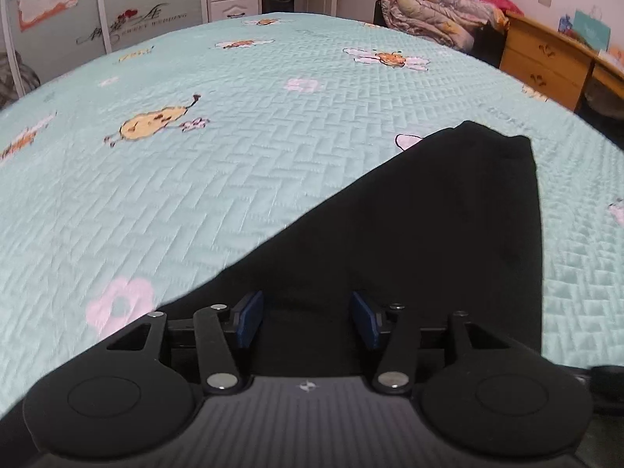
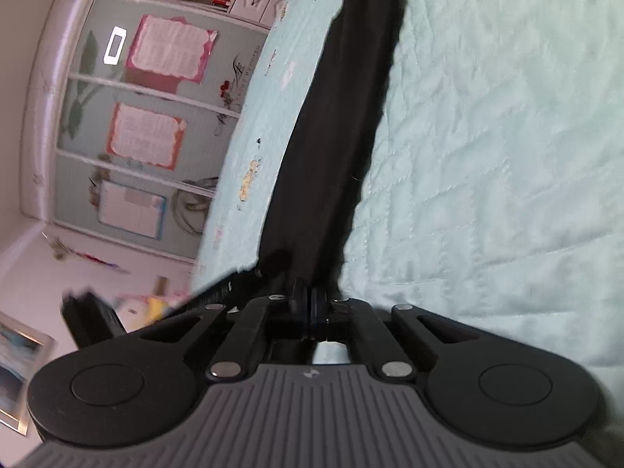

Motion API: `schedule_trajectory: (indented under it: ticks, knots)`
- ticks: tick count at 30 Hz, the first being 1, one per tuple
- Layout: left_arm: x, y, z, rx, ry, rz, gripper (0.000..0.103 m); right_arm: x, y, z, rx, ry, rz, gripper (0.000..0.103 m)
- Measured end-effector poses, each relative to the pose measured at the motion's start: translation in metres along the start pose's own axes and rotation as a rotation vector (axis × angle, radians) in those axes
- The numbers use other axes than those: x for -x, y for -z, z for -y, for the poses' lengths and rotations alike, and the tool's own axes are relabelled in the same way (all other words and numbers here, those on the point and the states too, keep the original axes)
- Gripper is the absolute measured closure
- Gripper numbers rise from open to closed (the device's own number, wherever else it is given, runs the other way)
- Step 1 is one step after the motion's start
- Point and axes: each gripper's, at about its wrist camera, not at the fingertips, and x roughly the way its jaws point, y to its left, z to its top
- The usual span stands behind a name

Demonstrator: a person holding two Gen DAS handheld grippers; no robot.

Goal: Fold clothes

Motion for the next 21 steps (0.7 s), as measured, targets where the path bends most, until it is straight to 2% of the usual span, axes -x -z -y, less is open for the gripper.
schedule_trajectory:
  ticks: [4,9,11,14,15,17,19,21]
  knots:
    - [-0.001,-0.002,0.001,0.020,-0.017,0.010,0.044,0.001,-0.004,0.006,-0.022,0.005,-0.011,0.103]
    - [0.012,0.004,0.007,0.031,-0.053,0.029,0.044,0.016,-0.013,0.017,-0.108,-0.007,0.028,0.100]
    - [0.020,0.008,0.020,-0.016,-0.042,0.052,0.043,0.024,-0.022,0.022,-0.129,-0.005,0.052,0.091]
    - [0.018,0.013,0.035,-0.065,-0.027,0.051,0.041,0.028,-0.035,0.029,-0.147,0.013,0.071,0.090]
    - [0.014,0.014,0.037,-0.064,-0.025,0.046,0.039,0.027,-0.040,0.029,-0.140,0.021,0.064,0.090]
    - [0.009,0.015,0.033,-0.025,-0.026,0.057,0.032,0.024,-0.047,0.029,-0.128,0.015,0.042,0.081]
    - [0.005,0.012,0.028,-0.004,-0.015,0.050,0.028,0.022,-0.053,0.029,-0.107,0.018,0.028,0.083]
    - [0.004,0.006,0.021,0.012,0.000,0.041,0.028,0.025,-0.054,0.029,-0.050,0.045,0.057,0.093]
